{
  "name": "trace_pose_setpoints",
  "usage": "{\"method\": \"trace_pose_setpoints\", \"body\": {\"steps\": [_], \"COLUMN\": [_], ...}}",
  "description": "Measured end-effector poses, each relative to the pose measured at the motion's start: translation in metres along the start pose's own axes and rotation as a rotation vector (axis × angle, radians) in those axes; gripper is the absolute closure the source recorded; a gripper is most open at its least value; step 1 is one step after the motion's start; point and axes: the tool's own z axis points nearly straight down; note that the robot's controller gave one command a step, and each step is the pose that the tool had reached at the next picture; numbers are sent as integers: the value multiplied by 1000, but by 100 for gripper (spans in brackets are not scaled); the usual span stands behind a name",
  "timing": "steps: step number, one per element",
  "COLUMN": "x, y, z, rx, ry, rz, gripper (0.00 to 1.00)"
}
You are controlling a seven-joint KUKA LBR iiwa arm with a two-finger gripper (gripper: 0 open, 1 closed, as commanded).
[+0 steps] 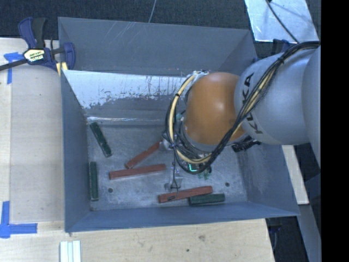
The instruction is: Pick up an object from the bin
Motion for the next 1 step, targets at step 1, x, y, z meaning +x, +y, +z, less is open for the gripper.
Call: {"method": "trace_pose_setpoints", "body": {"steps": [1], "x": [-29], "y": [30], "z": [29], "rx": [0], "ry": [-16], "rz": [-16], "gripper": [0]}}
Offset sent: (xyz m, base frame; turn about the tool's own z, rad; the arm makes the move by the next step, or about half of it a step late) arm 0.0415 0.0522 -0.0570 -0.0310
